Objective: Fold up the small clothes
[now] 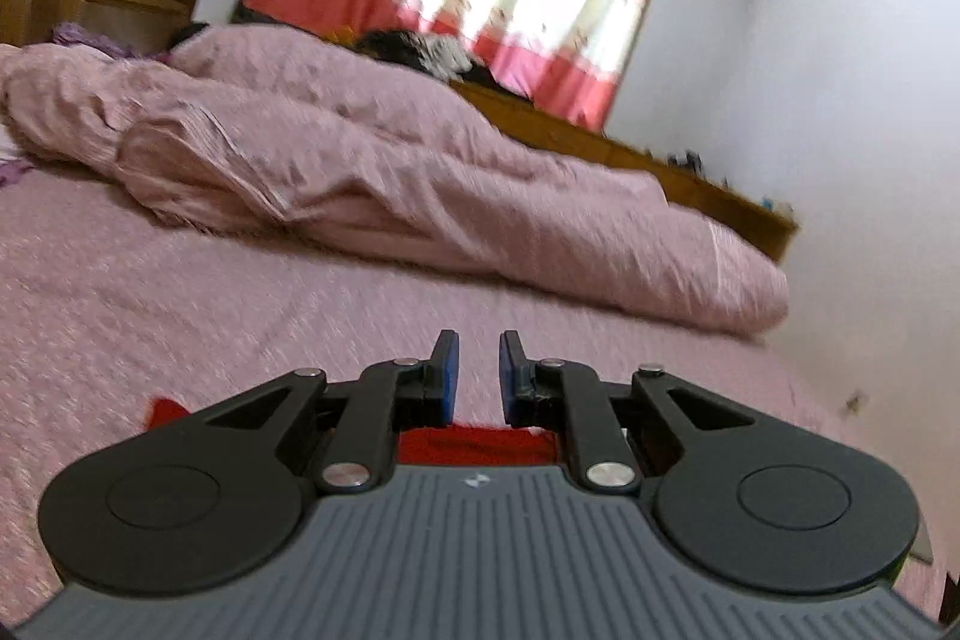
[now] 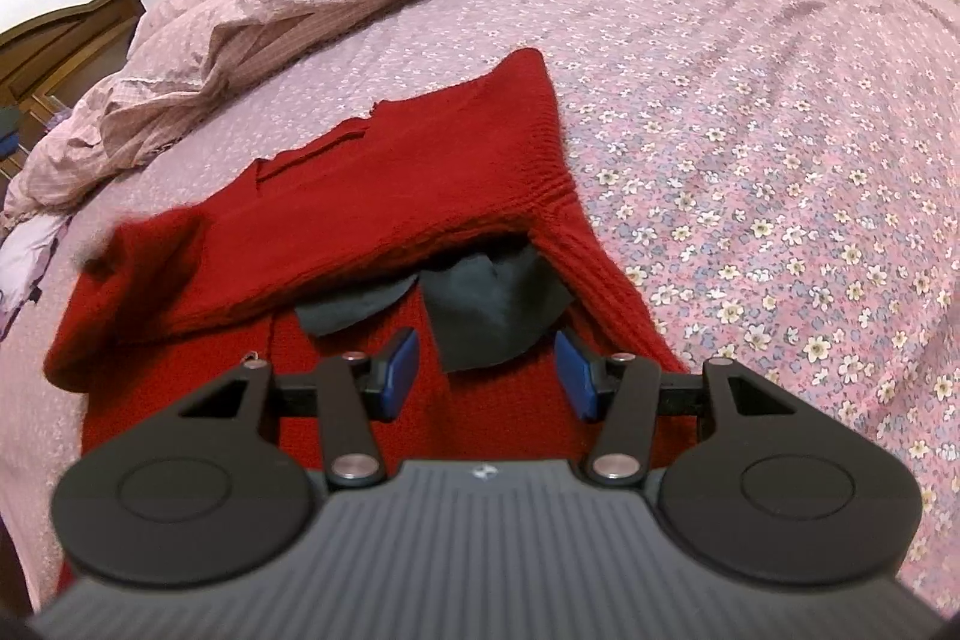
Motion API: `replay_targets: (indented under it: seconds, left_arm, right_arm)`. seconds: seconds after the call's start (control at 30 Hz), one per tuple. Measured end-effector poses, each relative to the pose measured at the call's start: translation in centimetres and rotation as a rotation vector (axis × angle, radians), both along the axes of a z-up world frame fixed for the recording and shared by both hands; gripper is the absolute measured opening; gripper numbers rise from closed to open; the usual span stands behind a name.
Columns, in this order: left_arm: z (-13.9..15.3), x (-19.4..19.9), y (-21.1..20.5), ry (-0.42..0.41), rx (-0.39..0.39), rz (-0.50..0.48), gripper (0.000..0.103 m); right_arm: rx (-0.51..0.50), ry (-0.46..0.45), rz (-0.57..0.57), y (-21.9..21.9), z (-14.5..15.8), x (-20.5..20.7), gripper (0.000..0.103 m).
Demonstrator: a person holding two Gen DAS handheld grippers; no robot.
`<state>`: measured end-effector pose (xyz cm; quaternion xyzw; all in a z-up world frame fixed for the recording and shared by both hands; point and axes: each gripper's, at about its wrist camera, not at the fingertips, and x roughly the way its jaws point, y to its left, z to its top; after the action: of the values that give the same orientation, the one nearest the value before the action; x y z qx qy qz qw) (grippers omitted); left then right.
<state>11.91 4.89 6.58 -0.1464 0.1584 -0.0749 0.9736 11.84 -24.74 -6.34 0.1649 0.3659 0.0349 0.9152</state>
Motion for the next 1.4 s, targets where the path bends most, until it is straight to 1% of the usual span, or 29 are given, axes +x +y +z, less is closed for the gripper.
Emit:
replay_targets:
  seconds: [0.13, 0.23, 0.4, 0.5, 0.63, 0.8, 0.87, 0.97, 1.07, 1.17, 1.27, 1.33, 1.37, 1.4]
  left_arm:
    - [-1.8, 1.3, -1.8, 0.097, 0.05, -0.046, 0.017]
    - [-2.9, 1.6, -2.4, 0.157, 0.08, -0.041, 0.018]
    - [-3.9, 1.8, -1.5, 0.208, 0.107, -0.014, 0.019]
    - [-4.1, 0.9, -0.1, 0.242, 0.121, 0.004, 0.021]
    - [-4.6, -0.5, 1.1, 0.287, 0.135, 0.039, 0.028]
    - [-5.4, -2.4, 3.8, 0.332, 0.151, 0.116, 0.043]
    - [-5.5, -3.0, 4.7, 0.343, 0.16, 0.151, 0.052]
    - [-6.0, -3.7, 6.2, 0.368, 0.175, 0.201, 0.057]
    - [-6.8, -4.1, 7.6, 0.398, 0.159, 0.229, 0.061]
    - [-7.6, -4.2, 8.3, 0.428, 0.146, 0.23, 0.063]
    - [-8.6, -3.9, 8.3, 0.468, 0.171, 0.222, 0.064]
    - [-9.3, -3.8, 8.3, 0.477, 0.179, 0.222, 0.065]
    - [-9.6, -3.8, 8.3, 0.48, 0.178, 0.221, 0.065]
    - [-10.0, -3.5, 8.3, 0.487, 0.175, 0.222, 0.065]
  right_arm:
    - [0.004, -0.001, 0.001, -0.2, 0.0, -0.1, 0.053]
    - [0.006, 0.001, -0.002, -0.4, -0.1, -0.2, 0.053]
    - [0.014, 0.008, -0.003, -0.6, -0.3, -0.2, 0.053]
    - [0.014, 0.005, 0.007, -0.4, -0.2, -0.1, 0.053]
    - [0.007, 0.003, 0.026, 0.1, 0.0, 0.2, 0.053]
    - [0.0, 0.002, 0.065, 1.2, 0.4, 0.6, 0.053]
    - [-0.008, -0.003, 0.093, 2.0, 0.8, 0.9, 0.053]
    - [-0.032, -0.022, 0.142, 3.6, 1.7, 1.4, 0.053]
    - [-0.042, -0.04, 0.2, 5.5, 2.7, 2.2, 0.053]
    - [-0.039, -0.051, 0.265, 7.7, 3.7, 3.0, 0.053]
    - [-0.034, -0.059, 0.327, 9.9, 4.7, 3.9, 0.053]
    - [-0.019, -0.06, 0.36, 11.4, 5.2, 4.6, 0.053]
    - [-0.008, -0.056, 0.374, 12.2, 5.5, 5.1, 0.054]
    - [0.002, -0.052, 0.384, 12.8, 5.7, 5.5, 0.057]
